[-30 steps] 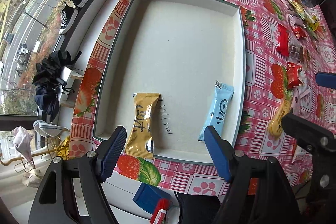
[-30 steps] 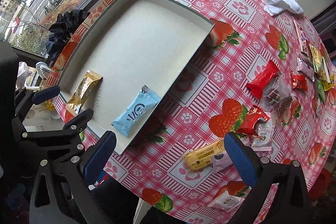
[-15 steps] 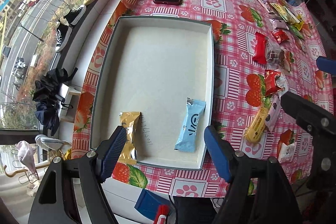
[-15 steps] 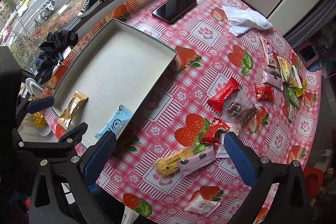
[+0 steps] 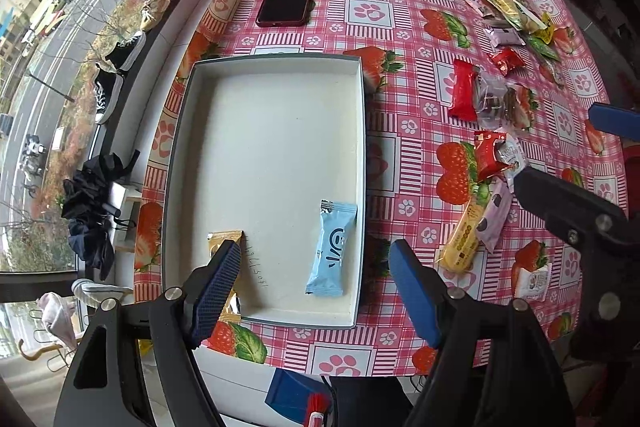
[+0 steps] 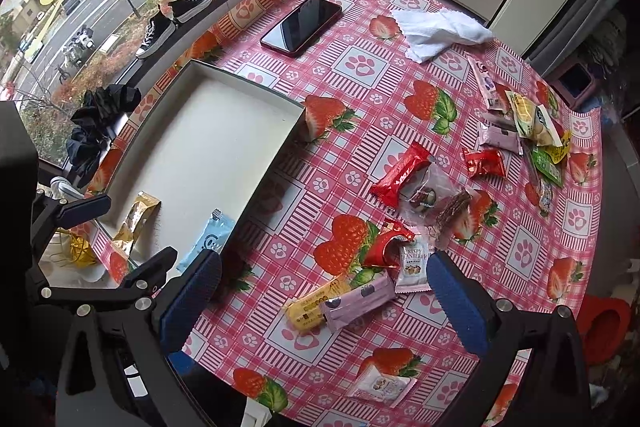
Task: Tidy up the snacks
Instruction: 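Withdraw both tools from the tray toward the remaining snacks, then grasp the yellow cake pack with left tool while right tool grasps cranberry pack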
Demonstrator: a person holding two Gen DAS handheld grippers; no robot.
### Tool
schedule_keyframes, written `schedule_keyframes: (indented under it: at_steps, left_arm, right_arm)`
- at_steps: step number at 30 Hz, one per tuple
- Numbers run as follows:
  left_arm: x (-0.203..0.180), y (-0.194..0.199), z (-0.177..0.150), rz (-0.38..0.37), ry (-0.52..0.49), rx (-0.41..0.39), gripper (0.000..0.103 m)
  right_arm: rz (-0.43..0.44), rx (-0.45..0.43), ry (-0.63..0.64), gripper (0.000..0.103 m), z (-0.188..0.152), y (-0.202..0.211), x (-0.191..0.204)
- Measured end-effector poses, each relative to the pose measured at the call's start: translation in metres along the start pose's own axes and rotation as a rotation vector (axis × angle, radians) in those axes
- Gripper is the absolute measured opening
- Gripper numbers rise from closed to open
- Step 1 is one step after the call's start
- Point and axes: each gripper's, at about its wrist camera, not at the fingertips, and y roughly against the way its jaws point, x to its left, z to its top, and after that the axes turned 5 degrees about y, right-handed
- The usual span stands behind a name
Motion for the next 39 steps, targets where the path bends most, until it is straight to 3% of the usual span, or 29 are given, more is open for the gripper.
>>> schedule_keyframes:
  at_steps: [7,11,18,22,24,28,31,33,36,39]
  left_arm:
    - [-0.013,-0.004,-0.002,-0.010,-0.041,0.025,0.080]
    - [-0.024,-0.019,-0.007,-0.062,-0.077,0.091,0.080]
    - [-0.068,-0.054,-0.023,-0.071,-0.232,0.171,0.080]
    - [-0.110,-0.078,-0.025,-0.071,-0.347,0.160,0.080]
    - [-0.128,-0.092,-0.030,-0.042,-0.412,0.155,0.080]
    - [-0.145,-0.113,-0.040,-0.030,-0.488,0.170,0.080]
    - [-0.153,-0.122,-0.039,-0.052,-0.481,0.167,0.083]
    - [-0.161,-0.127,-0.035,-0.028,-0.476,0.156,0.083]
    - [-0.166,-0.131,-0.022,-0.044,-0.420,0.140,0.084]
    - [-0.160,-0.133,-0.011,-0.059,-0.357,0.145,0.086]
  right_arm:
    - [0.023,0.019,-0.023,0.103,-0.007,-0.006,-0.011]
    - [0.057,0.095,-0.093,0.103,-0.028,-0.029,-0.038]
    - [0.063,0.342,-0.418,0.103,-0.127,-0.087,-0.121]
    - [0.116,0.445,-0.567,0.103,-0.183,-0.111,-0.138]
    - [0.116,0.463,-0.506,0.103,-0.196,-0.117,-0.130]
    - [0.074,0.472,-0.195,0.103,-0.208,-0.119,-0.094]
    - [0.004,0.474,0.050,0.103,-0.217,-0.126,-0.066]
    - [-0.034,0.475,0.154,0.103,-0.219,-0.134,-0.054]
    - [-0.032,0.437,0.200,0.103,-0.212,-0.141,-0.050]
    - [0.011,0.400,0.145,0.103,-0.199,-0.143,-0.061]
